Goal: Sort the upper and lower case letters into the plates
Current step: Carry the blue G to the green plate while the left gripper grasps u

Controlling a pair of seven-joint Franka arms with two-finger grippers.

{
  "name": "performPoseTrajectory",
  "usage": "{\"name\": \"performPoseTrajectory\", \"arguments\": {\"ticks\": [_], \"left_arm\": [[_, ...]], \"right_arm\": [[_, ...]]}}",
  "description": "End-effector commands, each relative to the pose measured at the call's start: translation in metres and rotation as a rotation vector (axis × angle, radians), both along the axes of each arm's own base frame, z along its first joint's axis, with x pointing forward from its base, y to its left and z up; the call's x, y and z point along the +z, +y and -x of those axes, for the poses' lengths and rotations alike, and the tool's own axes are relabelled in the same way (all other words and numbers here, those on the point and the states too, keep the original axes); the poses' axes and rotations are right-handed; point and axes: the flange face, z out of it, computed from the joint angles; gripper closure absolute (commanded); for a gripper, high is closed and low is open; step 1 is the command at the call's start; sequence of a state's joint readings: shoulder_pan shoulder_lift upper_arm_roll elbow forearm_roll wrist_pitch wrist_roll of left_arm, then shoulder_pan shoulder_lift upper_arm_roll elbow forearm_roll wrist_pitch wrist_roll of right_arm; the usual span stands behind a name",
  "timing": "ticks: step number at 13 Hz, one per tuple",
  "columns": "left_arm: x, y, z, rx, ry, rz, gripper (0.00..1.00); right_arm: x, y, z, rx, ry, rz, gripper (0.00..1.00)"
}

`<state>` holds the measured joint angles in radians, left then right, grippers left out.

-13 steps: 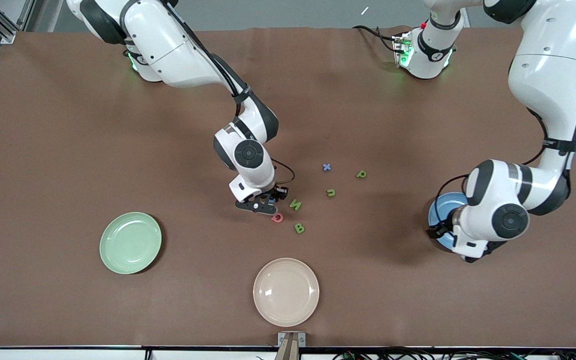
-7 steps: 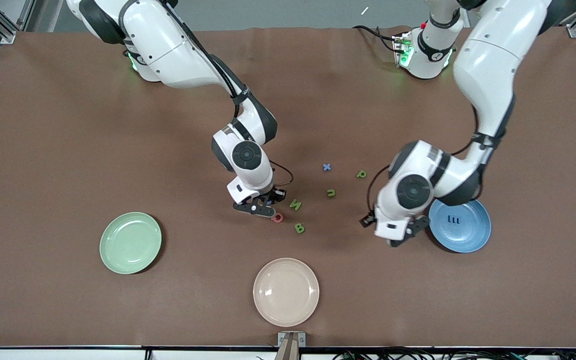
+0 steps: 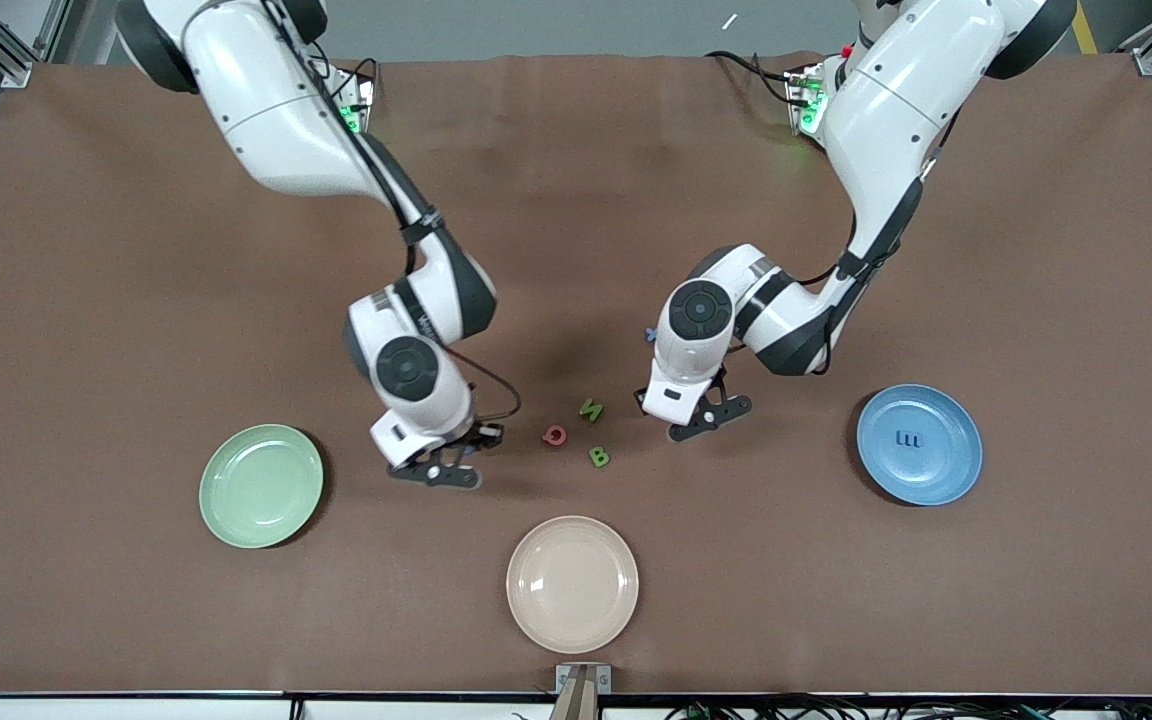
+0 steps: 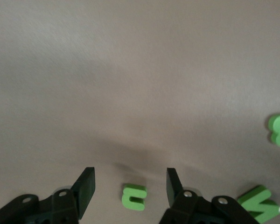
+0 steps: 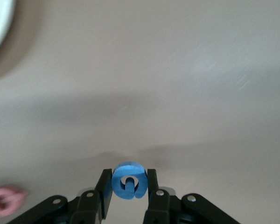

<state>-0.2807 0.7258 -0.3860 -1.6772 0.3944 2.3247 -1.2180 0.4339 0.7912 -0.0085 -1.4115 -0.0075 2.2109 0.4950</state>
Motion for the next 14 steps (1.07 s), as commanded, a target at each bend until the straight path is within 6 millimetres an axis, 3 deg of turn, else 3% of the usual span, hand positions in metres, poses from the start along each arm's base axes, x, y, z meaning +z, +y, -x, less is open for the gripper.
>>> {"name": "performPoseTrajectory", "arguments": {"ticks": [1,4,7,11,14], "left_arm": [[-0.006,-0.009,0.009,-0.031,-0.027,0.012,0.31],[-0.023,-0.01,0.016,-0.048,-0.005,0.01,0.36],[-0.031,-0.01,0.02,-0.056,0.006,0.008,0.44],[-0.037,-0.003,0.03,-0.057,0.032,-0.018,0.98],[-0.022,0.008,0.017,-0.048,0.008,-0.014,1.0]], "right_arm": [[0.002,-0.07,-0.025,0.114,0.009,0.002,0.95],[0.001,-0.153,-0.049,0.186,0.007,0.003,0.95],[-0.009,-0.199,-0.054,0.215,0.025,0.0,0.92],[-0.01,-0.288,-0.05,0.157,0.109,-0.021,0.89],[-0.016,-0.329,-0.046,0.206,0.145,-0.038,0.68]]}}
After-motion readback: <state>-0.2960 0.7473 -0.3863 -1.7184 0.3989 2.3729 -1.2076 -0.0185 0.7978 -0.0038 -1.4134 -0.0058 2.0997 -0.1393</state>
